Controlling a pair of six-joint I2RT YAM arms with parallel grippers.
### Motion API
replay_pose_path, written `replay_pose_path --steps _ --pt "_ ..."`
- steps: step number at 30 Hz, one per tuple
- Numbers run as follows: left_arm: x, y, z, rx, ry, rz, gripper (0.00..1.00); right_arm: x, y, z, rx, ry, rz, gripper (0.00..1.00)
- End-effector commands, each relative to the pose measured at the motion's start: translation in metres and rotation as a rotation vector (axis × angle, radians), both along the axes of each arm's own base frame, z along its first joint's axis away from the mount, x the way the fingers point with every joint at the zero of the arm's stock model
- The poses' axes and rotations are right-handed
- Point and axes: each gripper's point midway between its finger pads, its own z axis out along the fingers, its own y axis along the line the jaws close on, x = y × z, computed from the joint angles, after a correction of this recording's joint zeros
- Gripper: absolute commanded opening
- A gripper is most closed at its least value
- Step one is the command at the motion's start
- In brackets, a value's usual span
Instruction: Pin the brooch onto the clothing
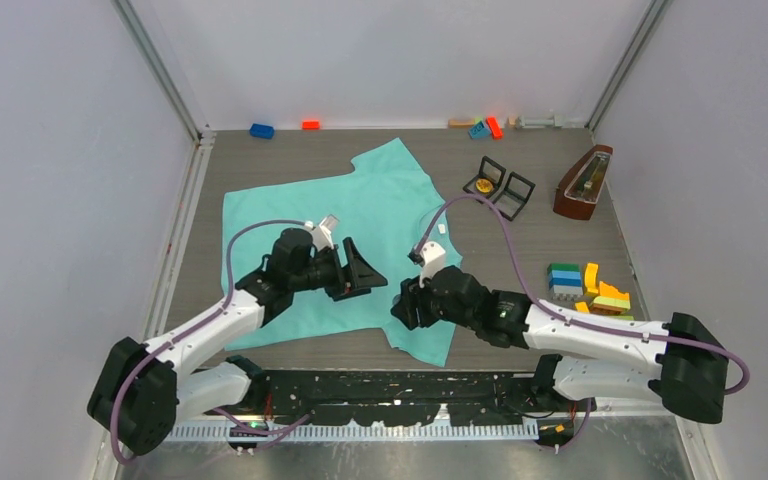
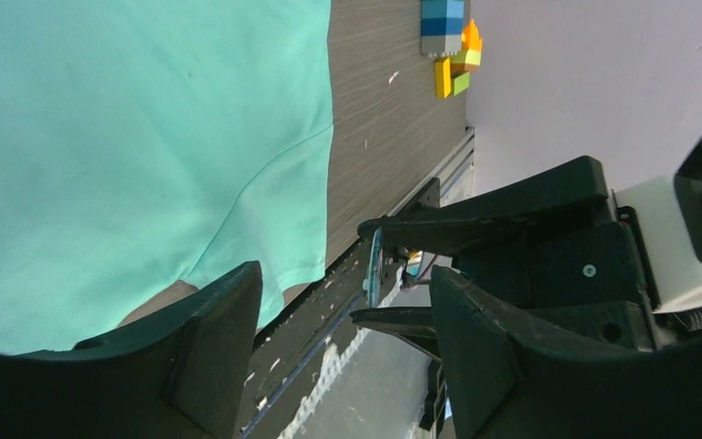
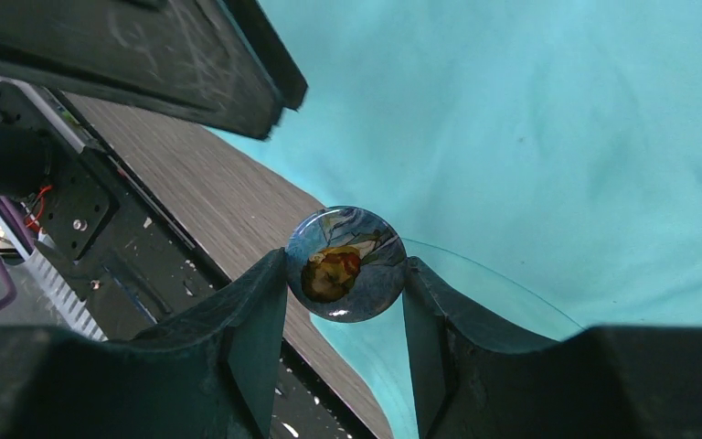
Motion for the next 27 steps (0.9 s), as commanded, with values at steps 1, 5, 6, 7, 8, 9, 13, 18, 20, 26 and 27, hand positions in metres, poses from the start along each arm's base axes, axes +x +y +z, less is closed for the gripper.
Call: replay_pose_path --steps 1,5,6,7,8,9,13,18,20,26,27 --pt "-0.007 -0.009 0.008 -0.036 -0.027 -0.018 0.65 0.006 0.018 0.031 0.088 -0.086 -0.021 0.31" --pt "-0.013 -0.012 0.006 -0.033 -0.026 -0.025 0.56 0.003 0.022 0.030 0.078 -0.091 -0.008 0.31" --pt "-0.013 -0.012 0.006 -0.033 -0.027 -0.026 0.54 0.002 0.023 0.031 0.077 -0.092 -0.006 0.30" --pt "-0.014 -0.013 0.006 -0.031 -0.026 -0.028 0.53 0.002 0.024 0.031 0.078 -0.093 -0.004 0.30" --pt "-0.015 -0.013 0.006 -0.030 -0.025 -0.028 0.52 0.002 0.024 0.032 0.078 -0.095 -0.003 0.30" --pt "-0.016 -0.014 0.005 -0.028 -0.023 -0.032 0.50 0.001 0.024 0.032 0.077 -0.096 -0.001 0.30" --pt "-0.020 -0.016 0.002 -0.023 -0.016 -0.047 0.45 0.002 0.024 0.033 0.070 -0.101 -0.002 0.30" --pt "-0.023 -0.021 -0.002 -0.011 -0.011 -0.063 0.43 0.001 0.026 0.034 0.071 -0.100 0.005 0.30" --pt "-0.025 -0.025 -0.002 -0.011 -0.009 -0.078 0.41 0.000 0.027 0.033 0.069 -0.098 0.011 0.29" --pt "-0.029 -0.032 0.000 -0.022 -0.006 -0.102 0.28 0.001 0.027 0.033 0.065 -0.102 0.009 0.28" --pt "-0.029 -0.032 0.000 -0.025 -0.006 -0.103 0.22 0.001 0.026 0.033 0.064 -0.103 0.006 0.28"
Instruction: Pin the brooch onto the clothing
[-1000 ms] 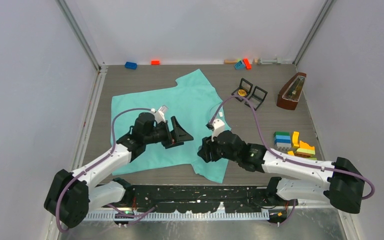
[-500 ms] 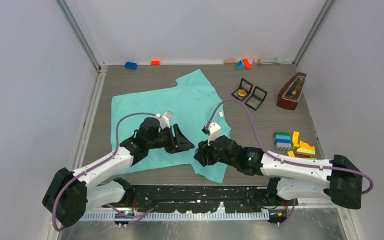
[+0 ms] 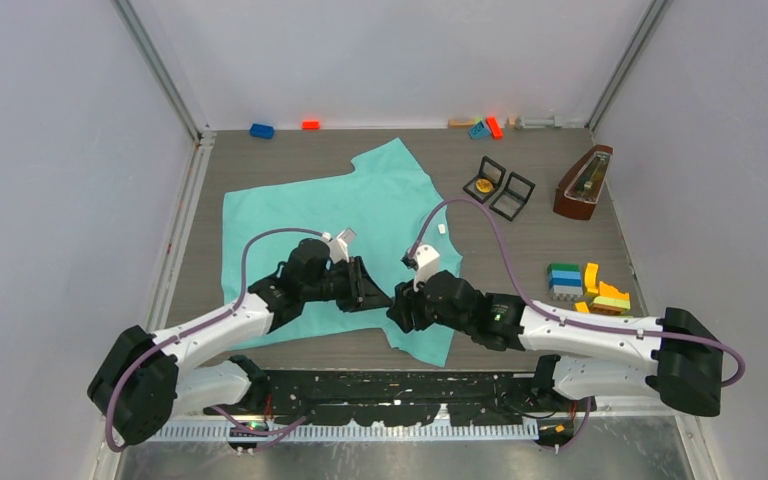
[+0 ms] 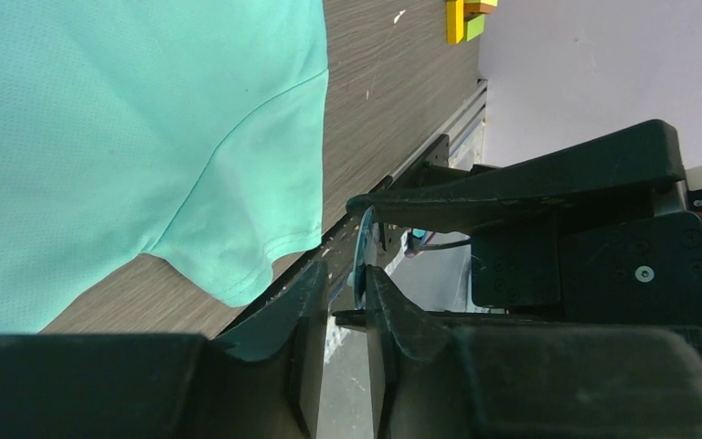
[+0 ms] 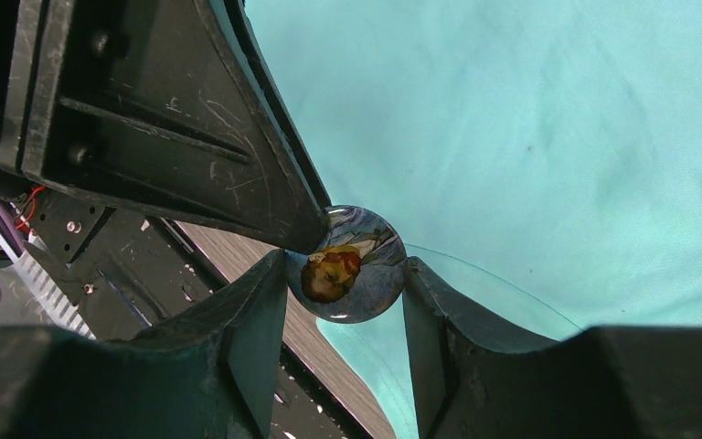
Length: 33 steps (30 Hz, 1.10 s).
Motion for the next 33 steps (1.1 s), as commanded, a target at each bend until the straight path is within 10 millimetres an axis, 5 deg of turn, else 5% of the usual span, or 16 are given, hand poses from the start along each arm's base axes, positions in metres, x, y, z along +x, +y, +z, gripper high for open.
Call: replay_pose_path --steps 1,5,8,10,11,13,19,22,29,33 --pt "0.004 -0.009 0.018 -0.059 -0.053 -0.012 0.19 0.010 0.013 0.030 0.075 -0.062 -0.017 0.28" --pt "0.002 -0.010 0.021 -0.076 -0.057 -0.019 0.02 0.012 0.010 0.030 0.075 -0.068 -0.037 0.28" --pt "0.000 -0.008 0.024 -0.085 -0.071 -0.016 0.00 0.012 0.008 0.031 0.084 -0.064 -0.045 0.32" --pt "0.001 -0.006 0.026 -0.083 -0.091 -0.008 0.00 0.011 0.007 0.033 0.098 -0.063 -0.053 0.46" --pt "0.002 -0.004 0.027 -0.076 -0.107 0.002 0.00 0.011 0.006 0.036 0.110 -0.063 -0.059 0.64" --pt "0.004 0.003 0.027 -0.047 -0.137 0.028 0.00 0.010 0.005 0.041 0.133 -0.057 -0.067 0.82" --pt "0.011 0.028 0.037 0.061 -0.262 0.091 0.00 0.004 0.001 0.063 0.213 -0.038 -0.060 0.99" --pt "0.010 0.034 0.046 0.059 -0.312 0.097 0.00 0.006 -0.002 0.075 0.277 -0.006 -0.061 0.98" --pt "-0.003 0.035 0.078 -0.038 -0.446 0.042 0.00 0.015 -0.004 0.097 0.533 0.200 0.058 0.75" --pt "-0.015 0.032 0.099 -0.132 -0.516 -0.001 0.00 0.003 0.004 0.101 0.587 0.256 0.148 0.70"
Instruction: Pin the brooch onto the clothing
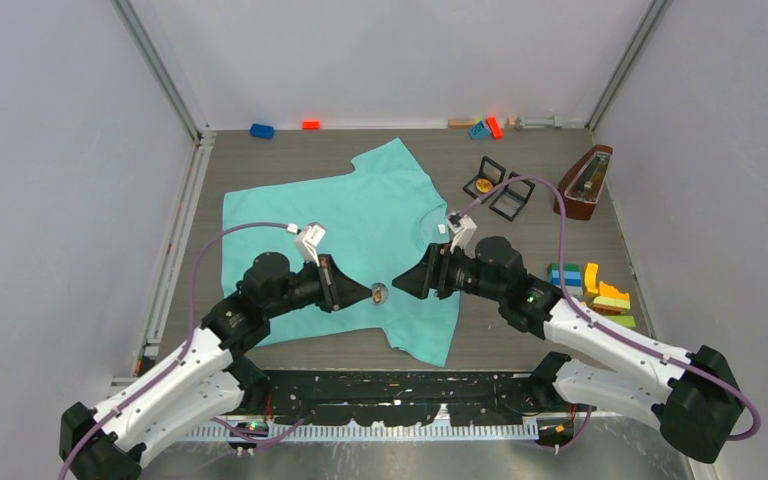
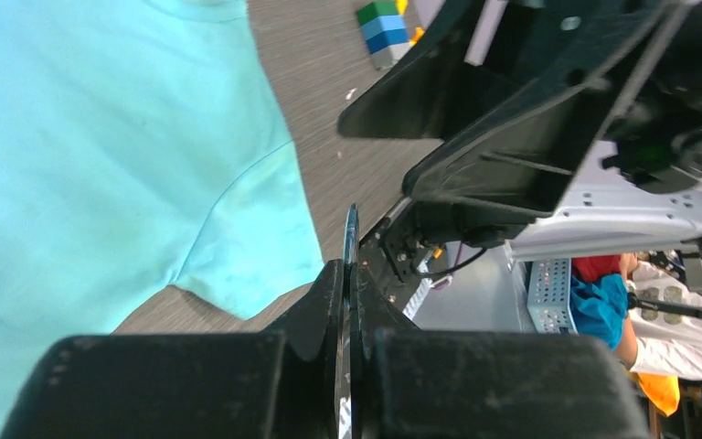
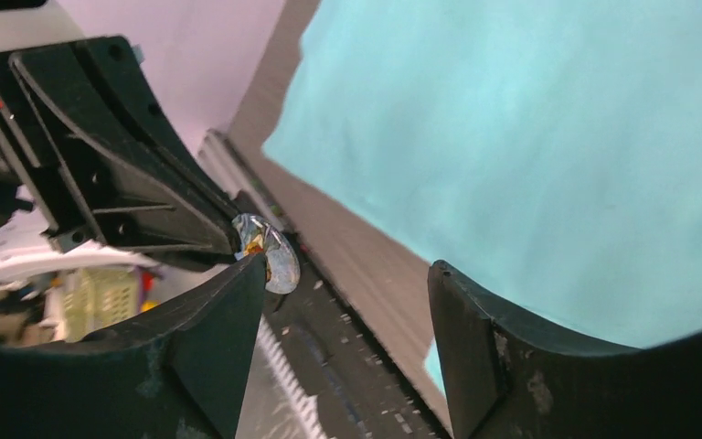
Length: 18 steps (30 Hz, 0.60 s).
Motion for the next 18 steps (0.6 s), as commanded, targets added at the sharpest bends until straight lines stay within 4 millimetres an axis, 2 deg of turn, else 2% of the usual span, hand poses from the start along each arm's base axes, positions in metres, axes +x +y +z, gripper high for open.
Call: replay_pose_path --steps 1,7,18 --pt "-0.010 -0.005 0.036 -0.098 -0.141 -0.080 0.00 -0.032 0.026 0.041 0.213 0.012 0.220 0.67" --pt "-0.020 -0.001 0.048 -0.130 -0.183 -0.102 0.00 -0.041 0.033 0.050 0.297 0.018 0.288 0.57" --pt "-0.020 0.002 0.056 -0.148 -0.203 -0.089 0.00 -0.052 0.031 0.059 0.329 0.005 0.334 0.46"
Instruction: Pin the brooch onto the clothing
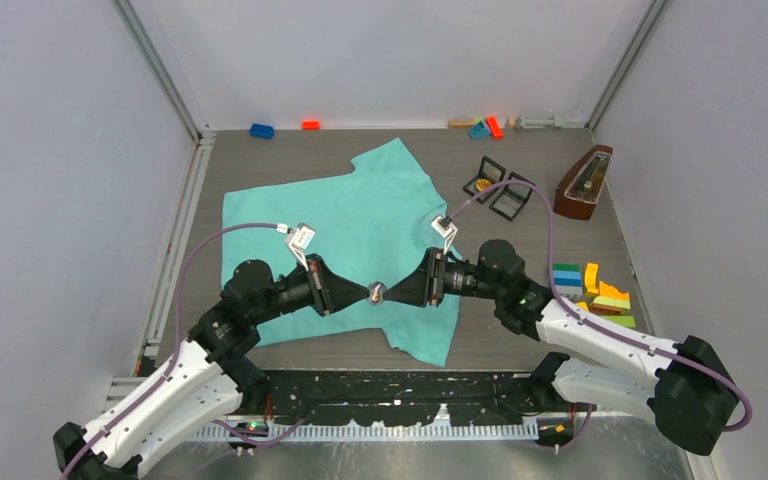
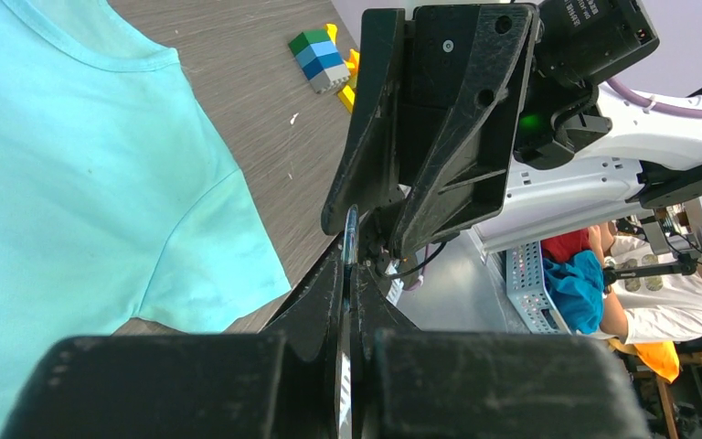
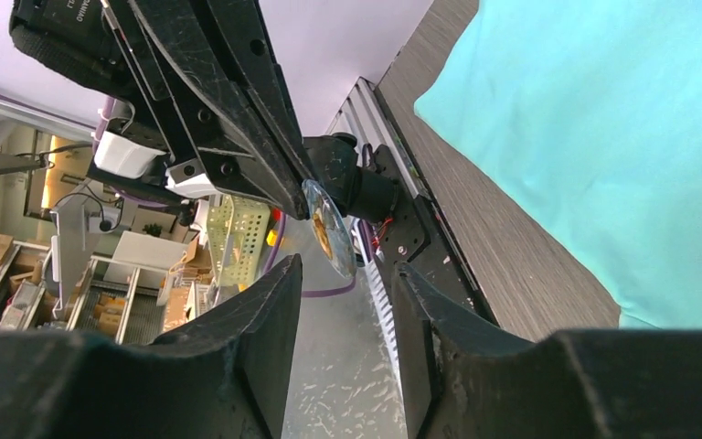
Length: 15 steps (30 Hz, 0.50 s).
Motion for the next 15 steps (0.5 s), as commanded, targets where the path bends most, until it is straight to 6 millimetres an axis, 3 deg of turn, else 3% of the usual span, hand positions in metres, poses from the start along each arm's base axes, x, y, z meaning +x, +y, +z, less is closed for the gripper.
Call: replay_pose_path --steps 1,15 --pt "-0.0001 -0.0019 0.0111 -0.029 -0.051 -0.014 0.00 -0.0066 -0.0001 0.0231 0.074 -0.056 0.032 0.45" --pt "0.0023 -0.0097 0.0149 -0.072 -0.054 -0.036 0.00 -0.0039 0.0064 0.0183 0.081 -0.054 0.053 0.36"
